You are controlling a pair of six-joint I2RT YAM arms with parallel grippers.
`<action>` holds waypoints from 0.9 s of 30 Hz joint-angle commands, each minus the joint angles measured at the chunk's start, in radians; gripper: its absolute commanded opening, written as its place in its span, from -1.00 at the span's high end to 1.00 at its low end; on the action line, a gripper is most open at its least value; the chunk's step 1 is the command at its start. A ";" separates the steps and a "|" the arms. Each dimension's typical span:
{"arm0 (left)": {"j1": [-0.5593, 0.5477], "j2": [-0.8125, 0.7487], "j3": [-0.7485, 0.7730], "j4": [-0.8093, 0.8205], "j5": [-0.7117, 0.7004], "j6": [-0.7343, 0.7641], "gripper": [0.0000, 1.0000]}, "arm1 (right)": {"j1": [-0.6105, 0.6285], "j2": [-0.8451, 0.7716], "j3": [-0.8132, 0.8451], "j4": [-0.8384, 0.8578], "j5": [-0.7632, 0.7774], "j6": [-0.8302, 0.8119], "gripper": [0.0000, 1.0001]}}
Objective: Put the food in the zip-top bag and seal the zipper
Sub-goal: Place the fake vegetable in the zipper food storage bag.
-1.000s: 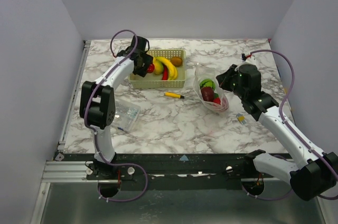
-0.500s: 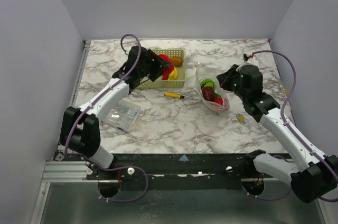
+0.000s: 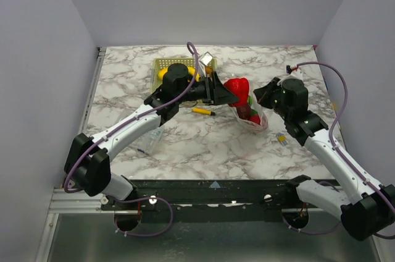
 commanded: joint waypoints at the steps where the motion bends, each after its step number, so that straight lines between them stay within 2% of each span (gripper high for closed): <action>1: -0.076 -0.038 0.024 -0.149 -0.072 0.131 0.81 | 0.006 -0.037 0.001 -0.005 -0.005 0.017 0.99; 4: -0.105 -0.012 0.037 -0.194 -0.132 0.096 0.61 | 0.006 -0.048 -0.007 0.004 -0.004 0.028 0.99; 9: -0.125 0.041 0.110 -0.304 -0.210 0.058 0.40 | 0.006 -0.042 0.005 0.002 -0.015 0.028 0.99; 12: -0.126 0.055 0.116 -0.319 -0.236 0.015 0.10 | 0.007 -0.044 0.012 -0.005 -0.014 0.028 0.99; 16: -0.126 0.093 0.127 -0.312 -0.215 -0.015 0.01 | 0.007 -0.055 0.011 -0.006 -0.008 0.024 0.99; 19: -0.127 0.124 0.130 -0.294 -0.182 -0.050 -0.25 | 0.006 -0.060 0.013 -0.011 -0.004 0.021 0.99; 23: -0.129 0.142 0.145 -0.300 -0.182 -0.046 -0.32 | 0.006 -0.062 0.015 -0.018 0.002 0.015 0.99; 27: -0.129 0.146 0.162 -0.314 -0.182 -0.027 -0.66 | 0.006 -0.062 0.017 -0.019 0.009 0.008 0.99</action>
